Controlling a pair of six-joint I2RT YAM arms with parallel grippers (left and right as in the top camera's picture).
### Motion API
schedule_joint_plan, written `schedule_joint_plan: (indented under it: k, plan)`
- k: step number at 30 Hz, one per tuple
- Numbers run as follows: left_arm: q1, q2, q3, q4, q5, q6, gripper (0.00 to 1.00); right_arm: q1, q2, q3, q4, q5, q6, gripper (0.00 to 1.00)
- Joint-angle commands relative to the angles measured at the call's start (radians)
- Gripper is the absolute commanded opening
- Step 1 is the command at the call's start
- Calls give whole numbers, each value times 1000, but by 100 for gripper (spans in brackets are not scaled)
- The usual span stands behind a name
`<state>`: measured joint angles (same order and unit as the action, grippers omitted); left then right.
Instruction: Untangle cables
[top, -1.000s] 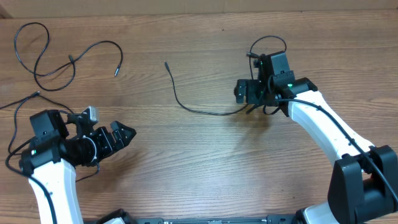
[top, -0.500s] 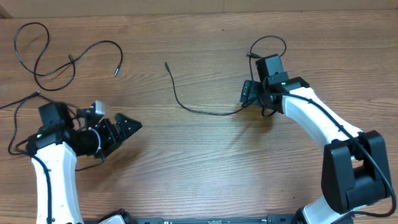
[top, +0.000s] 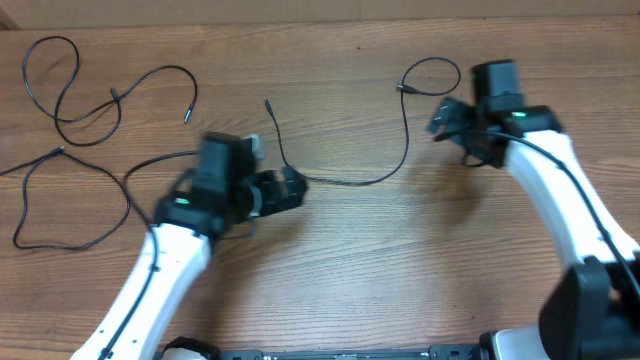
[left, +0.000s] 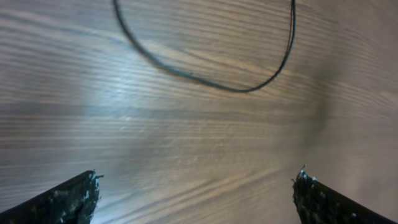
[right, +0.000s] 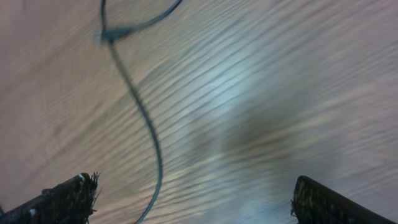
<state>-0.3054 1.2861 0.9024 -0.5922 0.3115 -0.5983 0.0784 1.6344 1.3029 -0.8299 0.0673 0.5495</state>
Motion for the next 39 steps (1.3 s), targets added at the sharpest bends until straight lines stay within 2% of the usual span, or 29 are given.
schedule_joint_plan:
  k: [1, 5, 8, 15, 17, 22, 25, 28, 32, 35, 38, 39]
  plan:
    - [-154, 15, -4, 75, -316, -264, 100, -75, -79, 28, -37, 9, 89, 100]
    - [-254, 23, -4, 146, -382, -266, 100, -140, -85, 27, -74, 10, 98, 100]
    - [-272, 23, -2, 177, -393, -100, 100, -154, -85, 27, -90, 10, 98, 100]
    - [-265, 62, 98, 12, -472, -315, 99, -154, -85, 27, -85, 10, 98, 100]
    - [-265, 104, 160, -36, -473, -334, 99, -154, -85, 27, -85, 10, 98, 100]
    - [-264, 295, 420, -272, -451, -369, 100, -154, -85, 27, -85, 10, 98, 100]
    - [-265, 422, 570, -360, -410, -385, 100, -154, -85, 27, -85, 10, 98, 100]
    - [-266, 521, 669, -428, -369, -457, 100, -154, -85, 27, -85, 10, 98, 100]
    - [-264, 612, 690, -444, -322, -621, 100, -154, -85, 27, -85, 10, 98, 100]
    - [-264, 681, 690, -443, -312, -691, 99, -154, -85, 27, -85, 10, 98, 100]
    - [-264, 734, 690, -440, -307, -729, 86, -154, -85, 27, -85, 10, 98, 100]
    - [-264, 746, 690, -436, -307, -738, 84, -154, -85, 27, -85, 10, 98, 100]
